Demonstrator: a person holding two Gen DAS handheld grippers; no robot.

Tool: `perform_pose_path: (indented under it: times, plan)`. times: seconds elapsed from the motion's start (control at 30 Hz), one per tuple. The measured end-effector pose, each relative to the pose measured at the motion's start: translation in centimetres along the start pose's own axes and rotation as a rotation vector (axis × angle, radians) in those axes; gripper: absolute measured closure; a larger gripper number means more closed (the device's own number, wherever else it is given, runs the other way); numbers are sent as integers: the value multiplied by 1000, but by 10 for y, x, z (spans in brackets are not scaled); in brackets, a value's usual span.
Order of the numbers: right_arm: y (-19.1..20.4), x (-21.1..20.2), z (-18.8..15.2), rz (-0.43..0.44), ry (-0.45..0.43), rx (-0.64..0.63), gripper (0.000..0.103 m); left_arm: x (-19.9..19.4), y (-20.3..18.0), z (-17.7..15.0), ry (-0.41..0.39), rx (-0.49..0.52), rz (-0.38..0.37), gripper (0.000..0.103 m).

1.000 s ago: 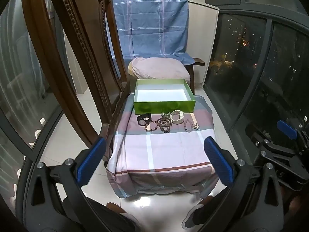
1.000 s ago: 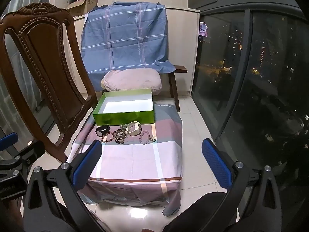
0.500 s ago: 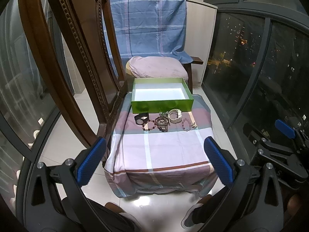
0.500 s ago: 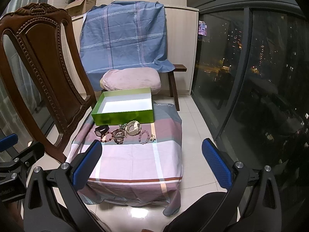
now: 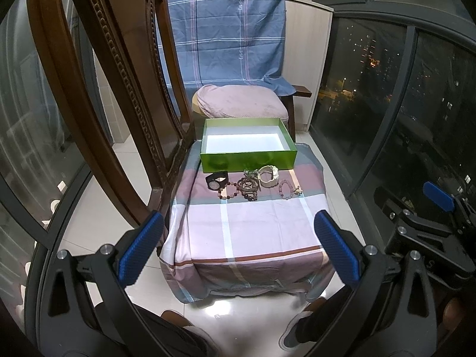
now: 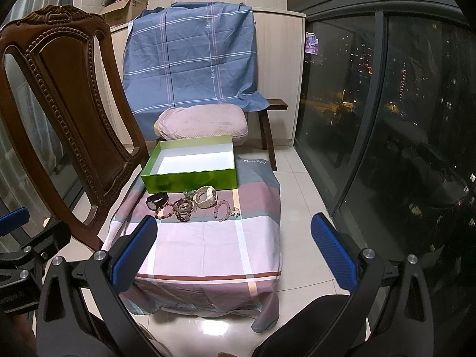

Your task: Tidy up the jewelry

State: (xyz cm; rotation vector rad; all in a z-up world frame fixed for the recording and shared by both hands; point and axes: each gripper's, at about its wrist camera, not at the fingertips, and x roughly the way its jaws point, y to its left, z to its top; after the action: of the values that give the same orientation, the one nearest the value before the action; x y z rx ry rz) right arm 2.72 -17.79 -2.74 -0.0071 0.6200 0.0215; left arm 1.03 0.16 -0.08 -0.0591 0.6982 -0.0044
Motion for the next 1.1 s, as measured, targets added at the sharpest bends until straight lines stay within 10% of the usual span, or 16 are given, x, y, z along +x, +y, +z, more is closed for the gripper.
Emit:
perform_pose_path:
  times: [1.1]
  plan:
    - [-4,1,-2,-6,2,5,3,0,0,-2,10,2,-8,3]
